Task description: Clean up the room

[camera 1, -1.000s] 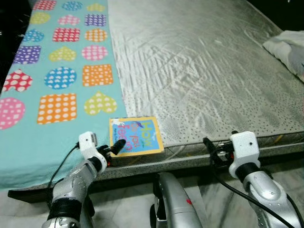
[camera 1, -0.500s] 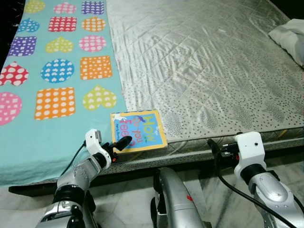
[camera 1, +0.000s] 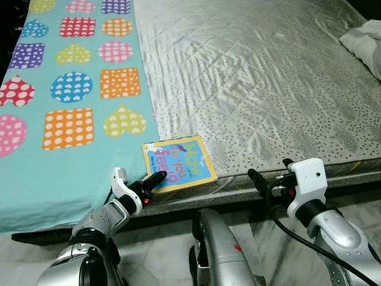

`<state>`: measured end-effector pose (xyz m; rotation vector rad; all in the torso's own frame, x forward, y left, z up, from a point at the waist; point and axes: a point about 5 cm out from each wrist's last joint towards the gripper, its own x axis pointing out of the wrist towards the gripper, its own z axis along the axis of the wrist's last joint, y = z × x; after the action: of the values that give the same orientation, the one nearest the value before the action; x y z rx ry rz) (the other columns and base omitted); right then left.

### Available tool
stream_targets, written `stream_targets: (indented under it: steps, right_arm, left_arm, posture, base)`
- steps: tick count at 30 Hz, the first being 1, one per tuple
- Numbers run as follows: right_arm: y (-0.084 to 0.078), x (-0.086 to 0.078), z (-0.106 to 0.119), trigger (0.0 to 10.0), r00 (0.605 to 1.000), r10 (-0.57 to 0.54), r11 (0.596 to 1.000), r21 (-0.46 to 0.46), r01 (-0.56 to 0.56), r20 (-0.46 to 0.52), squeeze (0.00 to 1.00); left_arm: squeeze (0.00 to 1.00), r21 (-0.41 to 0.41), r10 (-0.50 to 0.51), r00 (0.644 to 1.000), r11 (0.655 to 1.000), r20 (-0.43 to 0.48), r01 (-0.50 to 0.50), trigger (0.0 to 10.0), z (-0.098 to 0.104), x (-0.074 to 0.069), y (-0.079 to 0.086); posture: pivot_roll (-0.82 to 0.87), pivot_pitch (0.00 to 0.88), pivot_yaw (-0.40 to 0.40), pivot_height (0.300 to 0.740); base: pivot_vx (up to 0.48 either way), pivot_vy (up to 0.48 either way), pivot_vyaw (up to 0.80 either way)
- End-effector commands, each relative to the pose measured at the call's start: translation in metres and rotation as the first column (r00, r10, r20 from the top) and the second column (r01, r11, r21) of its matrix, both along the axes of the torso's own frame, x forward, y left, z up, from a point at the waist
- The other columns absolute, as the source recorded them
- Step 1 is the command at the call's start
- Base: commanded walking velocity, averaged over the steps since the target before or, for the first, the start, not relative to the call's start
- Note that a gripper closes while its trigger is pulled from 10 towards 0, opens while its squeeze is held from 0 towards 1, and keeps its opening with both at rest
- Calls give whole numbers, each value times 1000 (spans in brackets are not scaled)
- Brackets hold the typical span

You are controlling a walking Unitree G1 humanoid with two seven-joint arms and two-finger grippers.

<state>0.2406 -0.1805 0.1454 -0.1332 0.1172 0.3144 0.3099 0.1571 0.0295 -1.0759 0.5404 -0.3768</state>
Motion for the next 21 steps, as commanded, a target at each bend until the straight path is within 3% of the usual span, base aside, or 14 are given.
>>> stream_targets:
  steps: [1, 3, 10, 17, 21]
  right_arm:
    - [7, -4, 3, 10000, 999, 52, 998, 25, -52, -6, 0]
    - [16, -9, 6, 10000, 989, 148, 985, 90, -146, -12, 0]
    - [15, -15, 2, 10000, 976, 213, 971, 120, -207, -42, 0]
    - [11, -10, -8, 10000, 974, 220, 970, 119, -212, -58, 0]
    - [-1, -4, -14, 10000, 983, 172, 982, 84, -166, -67, 0]
  left_arm:
    - [0, -16, -18, 998, 1000, -52, 17, 0, -10, -8, -6]
    - [0, -18, -13, 998, 1000, -53, 12, 0, -10, -8, -6]
    - [0, 11, -12, 998, 1000, -55, 13, 0, -12, -8, -3]
    - [0, 38, 19, 999, 999, -44, -17, 0, -12, -7, 1]
    - [0, 117, 53, 998, 992, -40, -48, 0, -15, -6, 6]
  posture:
    - [-351, 244, -94, 572]
    - [-352, 241, -94, 572]
    - [-353, 233, -92, 572]
    - [-355, 223, -91, 572]
    - [-344, 212, -89, 572]
  base:
    - [0, 0, 0]
    - [0, 0, 0]
    - [0, 0, 0]
    - [0, 0, 0]
    - [0, 0, 0]
